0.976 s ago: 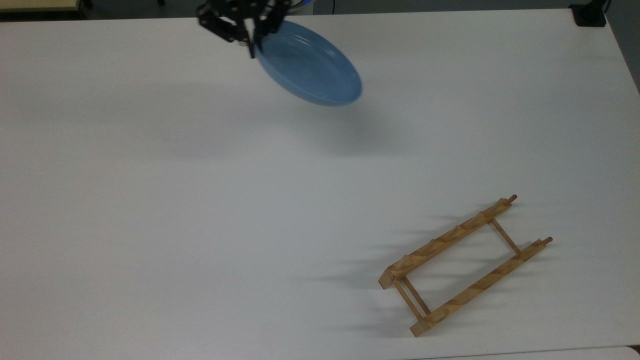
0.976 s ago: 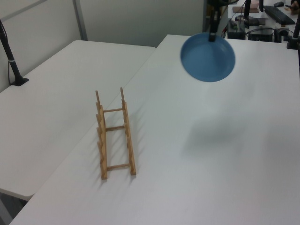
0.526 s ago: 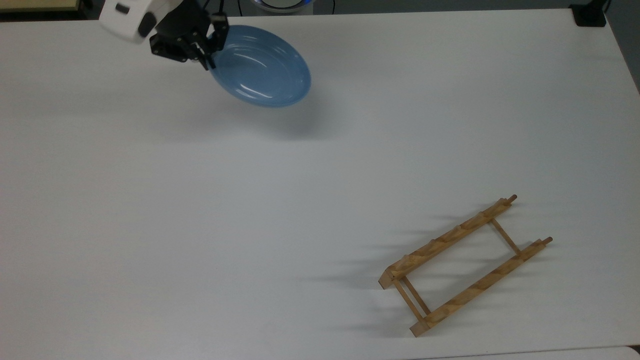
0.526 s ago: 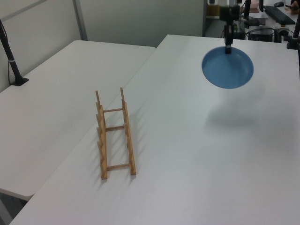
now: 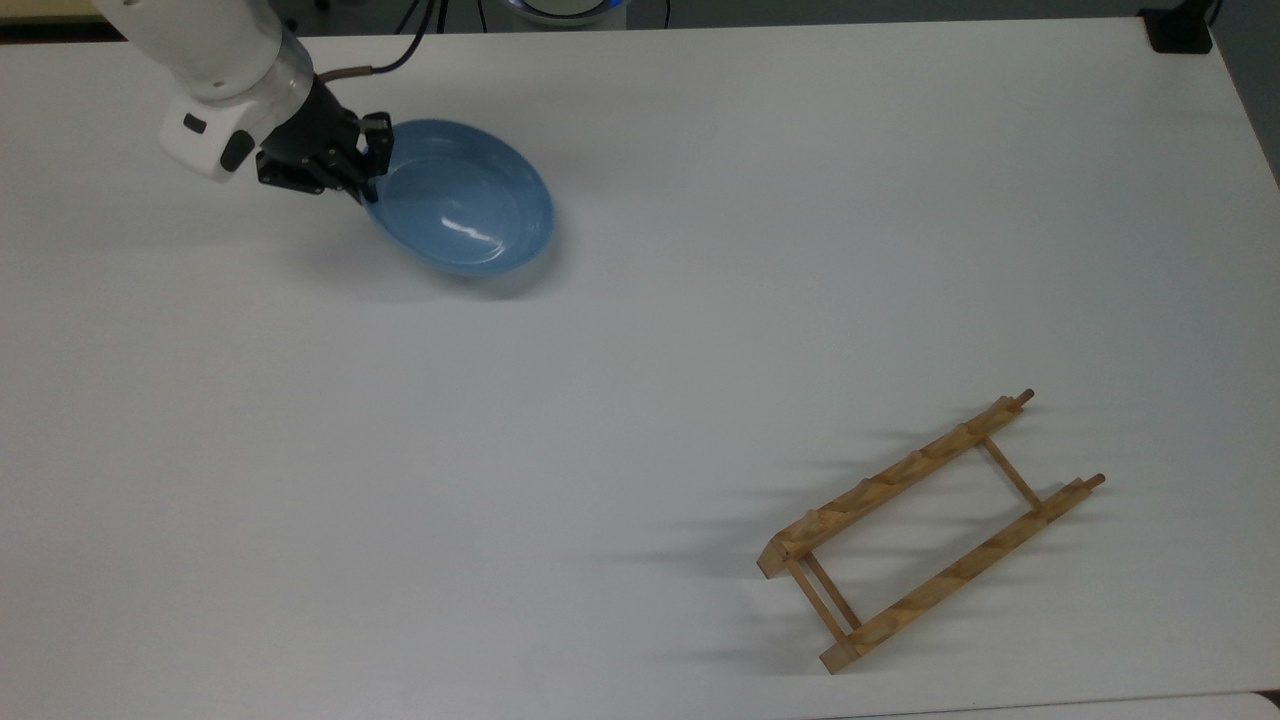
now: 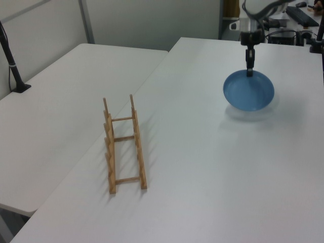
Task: Pick plate from plate rack
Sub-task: 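Carry the plate away from the rack and lower it flat onto the table, then open the gripper to release the plate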
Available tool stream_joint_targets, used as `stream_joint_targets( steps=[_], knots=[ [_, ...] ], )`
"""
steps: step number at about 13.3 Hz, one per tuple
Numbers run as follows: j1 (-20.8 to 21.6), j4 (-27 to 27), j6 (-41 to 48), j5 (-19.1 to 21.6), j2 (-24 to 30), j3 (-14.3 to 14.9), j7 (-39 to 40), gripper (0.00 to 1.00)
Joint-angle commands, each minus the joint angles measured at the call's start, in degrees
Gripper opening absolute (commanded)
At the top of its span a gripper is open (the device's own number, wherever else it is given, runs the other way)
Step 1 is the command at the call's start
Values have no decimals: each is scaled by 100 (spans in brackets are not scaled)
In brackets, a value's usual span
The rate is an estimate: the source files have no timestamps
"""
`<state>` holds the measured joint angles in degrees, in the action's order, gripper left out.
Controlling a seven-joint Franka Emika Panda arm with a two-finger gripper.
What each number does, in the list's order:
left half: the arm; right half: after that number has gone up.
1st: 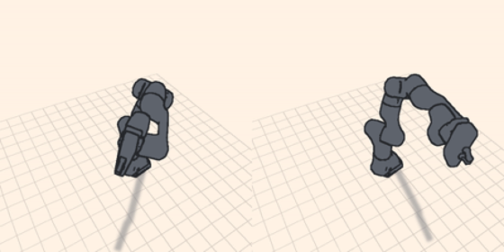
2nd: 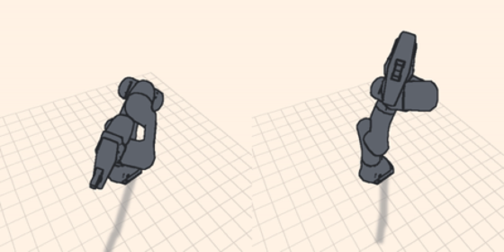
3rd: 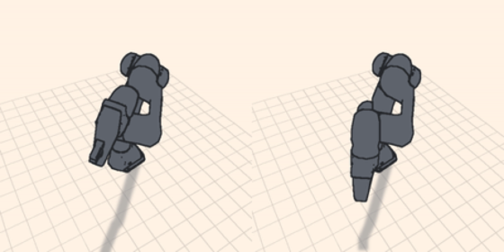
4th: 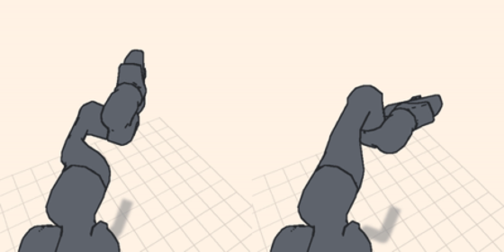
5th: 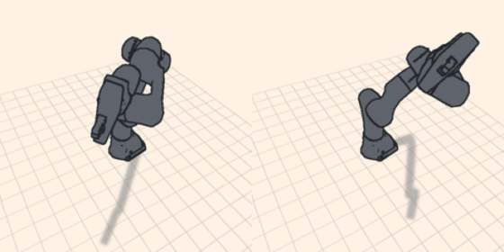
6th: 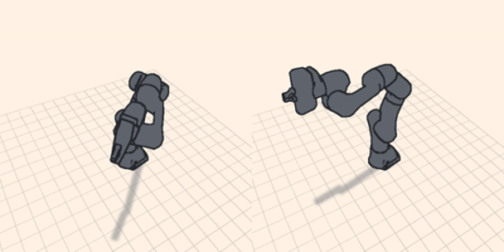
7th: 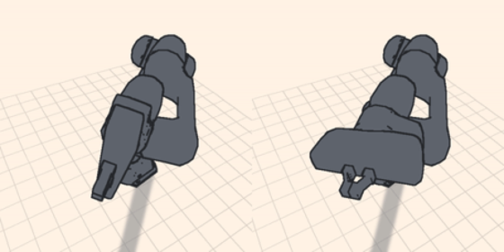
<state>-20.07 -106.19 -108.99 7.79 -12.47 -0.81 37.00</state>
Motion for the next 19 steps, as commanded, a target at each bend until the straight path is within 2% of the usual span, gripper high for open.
stream_joint_targets(
  steps=[1, 5, 6, 7, 8, 9, 10, 13, 16, 17, 19],
  knots=[
    [-76, -552, -544, 83, 148, 212, 606, 0],
    [-85, -728, -930, 47, -10, 257, 677, 0],
    [-85, -728, -949, 47, -19, 274, 677, 3],
    [-93, -702, -932, 47, -54, 309, 668, 44],
    [-102, -693, -897, 47, -63, 362, 677, 80],
    [-93, -693, -896, 47, -63, 362, 677, 84],
    [-93, -675, -922, 47, -63, 362, 677, 98],
    [-102, -588, -870, 74, -28, 362, 616, 100],
    [-85, -421, -599, 135, 366, 371, 301, 100],
    [-50, -290, -345, 135, 533, 371, -5, 100],
    [187, 333, 436, 135, 903, 371, -1338, 100]
  ],
)
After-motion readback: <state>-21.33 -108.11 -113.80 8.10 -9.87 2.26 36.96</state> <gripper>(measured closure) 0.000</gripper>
